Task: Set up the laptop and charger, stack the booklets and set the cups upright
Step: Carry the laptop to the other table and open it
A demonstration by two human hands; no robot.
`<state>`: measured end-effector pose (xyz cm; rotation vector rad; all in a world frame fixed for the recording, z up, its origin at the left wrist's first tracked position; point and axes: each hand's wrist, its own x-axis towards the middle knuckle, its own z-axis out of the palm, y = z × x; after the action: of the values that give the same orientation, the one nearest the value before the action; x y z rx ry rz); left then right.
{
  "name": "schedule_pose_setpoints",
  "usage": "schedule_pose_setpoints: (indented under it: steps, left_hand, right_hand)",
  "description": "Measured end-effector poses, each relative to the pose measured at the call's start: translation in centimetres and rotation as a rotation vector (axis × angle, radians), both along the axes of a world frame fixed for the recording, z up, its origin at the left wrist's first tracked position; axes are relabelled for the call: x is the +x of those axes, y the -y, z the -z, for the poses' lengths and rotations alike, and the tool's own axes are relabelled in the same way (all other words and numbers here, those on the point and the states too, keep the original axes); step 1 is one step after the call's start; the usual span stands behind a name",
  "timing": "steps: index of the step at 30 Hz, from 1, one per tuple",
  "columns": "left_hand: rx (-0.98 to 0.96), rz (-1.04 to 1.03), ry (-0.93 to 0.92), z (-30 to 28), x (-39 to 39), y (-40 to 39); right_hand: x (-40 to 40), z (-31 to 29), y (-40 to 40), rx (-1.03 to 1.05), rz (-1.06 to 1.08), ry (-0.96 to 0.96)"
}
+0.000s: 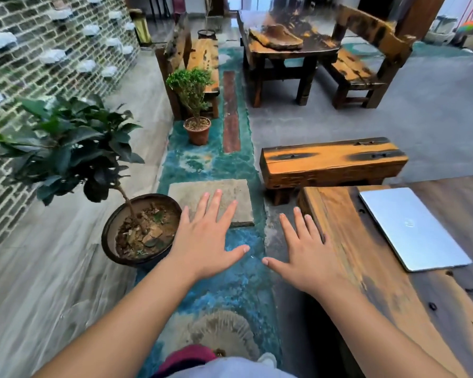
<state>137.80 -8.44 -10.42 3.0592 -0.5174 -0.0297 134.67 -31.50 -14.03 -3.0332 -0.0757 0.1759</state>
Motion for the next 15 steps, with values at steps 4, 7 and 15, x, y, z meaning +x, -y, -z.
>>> schedule_pose_setpoints:
  steps: [4,7,15]
  left_hand:
    - [0.005,0.058,-0.013,0.3,4.4,3.2]
    - [0.011,0.095,-0.029,0.8,7.8,4.8]
    - [-0.027,0.292,-0.032,2.0,19.6,9.5]
  right_hand:
    - [3.3,0.2,2.6,0.021,0.051,0.021]
    - [5.2,0.8,4.1,0.039,0.082,-0.014]
    - [12.0,1.8,7.5,-0.011,0.243,-0.037]
